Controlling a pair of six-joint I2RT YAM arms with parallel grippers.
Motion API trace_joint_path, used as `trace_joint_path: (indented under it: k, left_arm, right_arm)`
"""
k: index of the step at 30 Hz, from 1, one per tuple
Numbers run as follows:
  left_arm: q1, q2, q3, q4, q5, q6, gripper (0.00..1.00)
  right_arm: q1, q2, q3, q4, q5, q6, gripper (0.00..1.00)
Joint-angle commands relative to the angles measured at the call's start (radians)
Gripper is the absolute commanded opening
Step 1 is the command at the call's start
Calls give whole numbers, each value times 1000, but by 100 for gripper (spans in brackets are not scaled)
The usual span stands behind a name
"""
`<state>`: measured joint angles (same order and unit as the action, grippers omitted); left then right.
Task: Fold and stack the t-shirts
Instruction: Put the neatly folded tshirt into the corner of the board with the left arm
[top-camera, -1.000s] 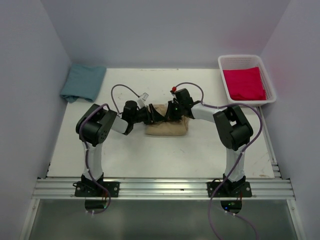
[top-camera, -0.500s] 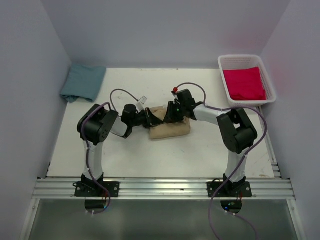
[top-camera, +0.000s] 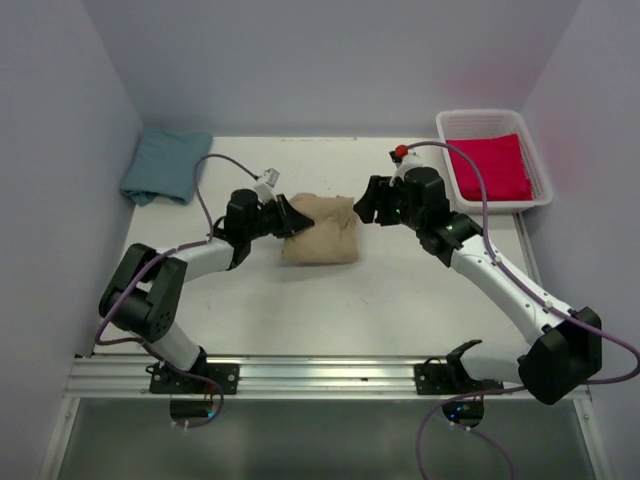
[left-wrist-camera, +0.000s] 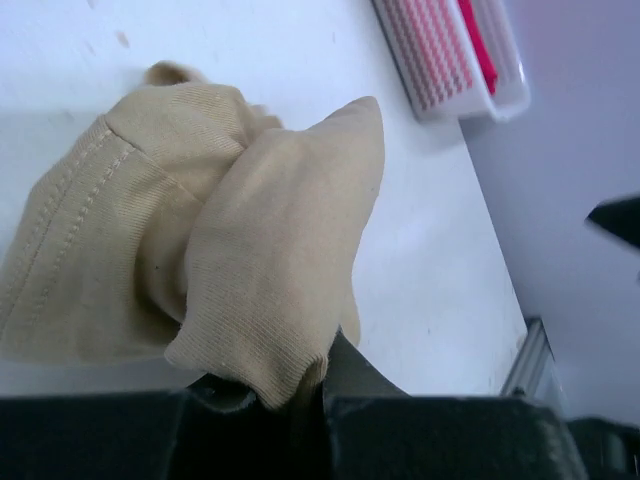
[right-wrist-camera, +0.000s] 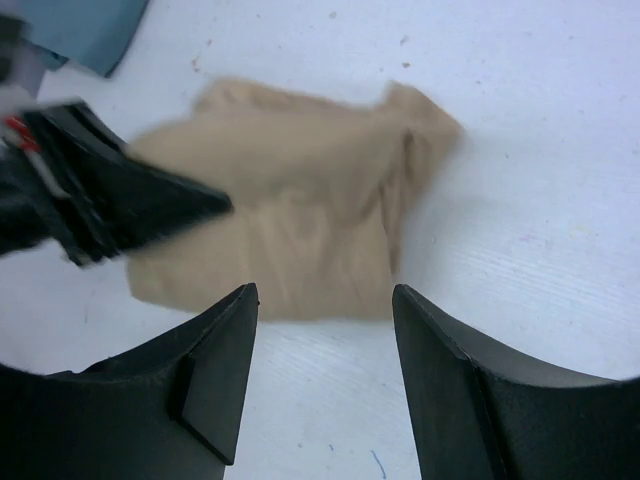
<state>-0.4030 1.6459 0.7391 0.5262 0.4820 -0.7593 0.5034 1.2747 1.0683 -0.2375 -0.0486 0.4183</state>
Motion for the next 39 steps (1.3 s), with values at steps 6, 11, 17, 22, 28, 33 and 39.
trace_joint_path:
  k: [6,11,17,22,28,33,39]
  left_arm:
    - [245,-94,210,-151,-128,66,0]
    - [346,-46,336,-161,-115,51,0]
    - [476,63,577,-175,-60,29,0]
    - [535,202,850,-242,-23,24,0]
    - [622,388,1097,-299,12,17,0]
    - [710,511,1203,-278,65,-34,0]
    - [785,629,1357,-275,113,-72,0]
  right_arm:
    - [-5,-25,-88,-105,59,-26,61]
    - [-3,-15,-128,-88,29,-13,60]
    - [-3,15,-169,-83,-23,0,59]
    - [-3,40,-176,-101,-31,-4,59]
    - [-3,57,-159,-166,-20,-26,59]
    - [-3,87,-114,-226,-11,-32,58]
    - [-2,166,-62,-243,-26,-16,57]
